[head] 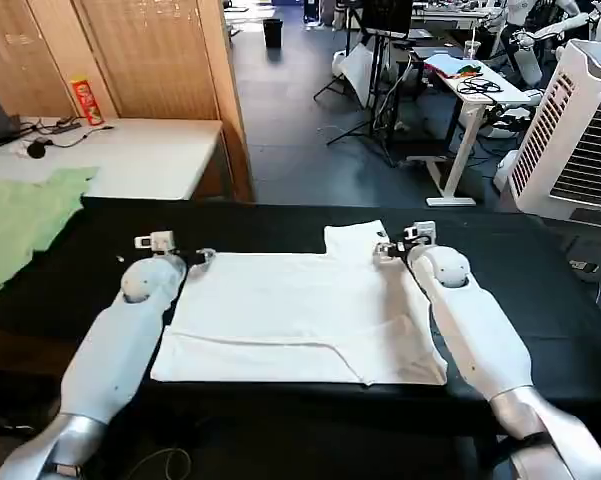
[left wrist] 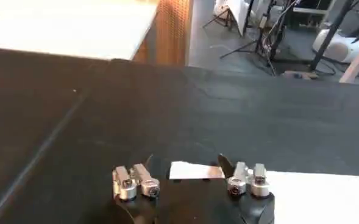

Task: Fold and organize the clothes.

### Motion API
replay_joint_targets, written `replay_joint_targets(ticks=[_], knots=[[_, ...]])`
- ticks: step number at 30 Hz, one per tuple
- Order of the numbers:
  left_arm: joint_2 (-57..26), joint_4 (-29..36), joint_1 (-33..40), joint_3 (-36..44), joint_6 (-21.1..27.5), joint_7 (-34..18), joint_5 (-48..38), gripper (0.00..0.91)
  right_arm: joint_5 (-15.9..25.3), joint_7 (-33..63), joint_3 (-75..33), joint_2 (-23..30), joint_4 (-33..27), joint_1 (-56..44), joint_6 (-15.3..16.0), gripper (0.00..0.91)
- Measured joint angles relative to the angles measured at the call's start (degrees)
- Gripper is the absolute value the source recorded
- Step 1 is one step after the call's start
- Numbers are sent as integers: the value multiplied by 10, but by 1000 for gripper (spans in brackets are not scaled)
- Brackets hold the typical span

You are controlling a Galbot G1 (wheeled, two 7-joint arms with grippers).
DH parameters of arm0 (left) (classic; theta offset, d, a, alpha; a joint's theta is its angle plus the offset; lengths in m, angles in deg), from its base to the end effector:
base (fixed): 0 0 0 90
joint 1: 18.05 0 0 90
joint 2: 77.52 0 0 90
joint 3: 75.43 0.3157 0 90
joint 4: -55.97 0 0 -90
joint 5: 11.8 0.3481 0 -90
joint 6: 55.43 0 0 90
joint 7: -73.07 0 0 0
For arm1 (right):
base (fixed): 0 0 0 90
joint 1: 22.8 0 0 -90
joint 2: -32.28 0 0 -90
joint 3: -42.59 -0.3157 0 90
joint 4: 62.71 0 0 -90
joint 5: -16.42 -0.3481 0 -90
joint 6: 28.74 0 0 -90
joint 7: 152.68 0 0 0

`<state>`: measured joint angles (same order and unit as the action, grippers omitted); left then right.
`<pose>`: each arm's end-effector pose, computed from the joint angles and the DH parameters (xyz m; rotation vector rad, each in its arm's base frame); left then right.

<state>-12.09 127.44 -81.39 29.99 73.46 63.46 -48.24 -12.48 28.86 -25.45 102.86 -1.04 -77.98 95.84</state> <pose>0.4747 0.0975 -0.2364 0.0229 -2.5095 0.0611 0.5140 -0.0518 -0.2413 0.1684 -2.5418 0.0464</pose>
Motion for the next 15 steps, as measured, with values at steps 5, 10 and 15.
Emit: replay_joint_targets(ticks=[5, 10, 15], knots=[[-4, 13, -12, -4, 5, -1, 0, 176, 8, -5, -1, 4, -6, 1, -3, 78], [-6, 20, -20, -7, 4, 0, 1, 127, 18, -10, -5, 10, -11, -1, -17, 0], [-3, 20, -20, -10, -6, 8, 18, 107, 17, -14, -13, 9, -3, -8, -43, 0]])
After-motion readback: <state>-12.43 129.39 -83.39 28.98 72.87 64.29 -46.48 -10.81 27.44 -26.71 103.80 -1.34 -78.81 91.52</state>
